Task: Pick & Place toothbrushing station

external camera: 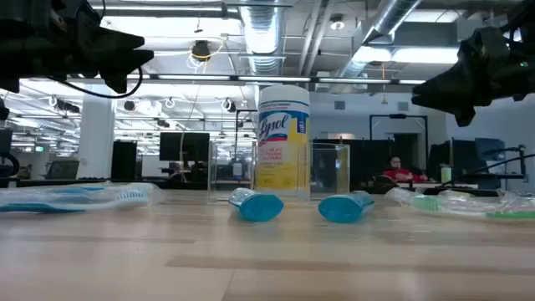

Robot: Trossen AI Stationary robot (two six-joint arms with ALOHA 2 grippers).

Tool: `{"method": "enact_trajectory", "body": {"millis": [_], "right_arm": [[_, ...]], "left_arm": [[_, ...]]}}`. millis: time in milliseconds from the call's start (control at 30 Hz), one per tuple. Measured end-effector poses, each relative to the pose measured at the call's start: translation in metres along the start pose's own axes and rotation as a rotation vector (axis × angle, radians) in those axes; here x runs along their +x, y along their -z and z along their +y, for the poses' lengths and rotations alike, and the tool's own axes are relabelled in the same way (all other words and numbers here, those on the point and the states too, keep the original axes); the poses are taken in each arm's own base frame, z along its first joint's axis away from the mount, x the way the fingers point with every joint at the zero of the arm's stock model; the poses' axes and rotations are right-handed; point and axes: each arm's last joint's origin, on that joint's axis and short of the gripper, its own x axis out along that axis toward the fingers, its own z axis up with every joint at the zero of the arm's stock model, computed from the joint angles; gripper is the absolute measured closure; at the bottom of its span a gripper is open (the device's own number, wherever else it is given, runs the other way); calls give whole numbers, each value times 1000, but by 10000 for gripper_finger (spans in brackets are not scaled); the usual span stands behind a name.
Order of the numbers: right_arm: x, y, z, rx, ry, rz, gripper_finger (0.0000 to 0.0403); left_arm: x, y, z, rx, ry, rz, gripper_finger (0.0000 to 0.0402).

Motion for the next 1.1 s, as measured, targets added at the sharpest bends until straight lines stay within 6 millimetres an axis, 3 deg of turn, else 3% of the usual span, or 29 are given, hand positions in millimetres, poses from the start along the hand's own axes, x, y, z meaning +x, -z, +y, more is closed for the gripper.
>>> {"method": "enact_trajectory", "body": {"millis": [300, 433, 733, 1100], "right_arm": [[0, 1, 0, 38, 5, 12, 278], [0, 2, 0, 141, 9, 23, 279], [2, 20, 0, 281, 116, 382, 318], [4, 0, 18, 339, 86, 592, 323]], "left_arm": [[0, 0, 0, -1, 1, -4, 247], [0, 0, 0, -1, 1, -5, 247], [0, -1, 0, 0, 1, -9, 247], [0, -2, 0, 2, 2, -17, 247]]}}
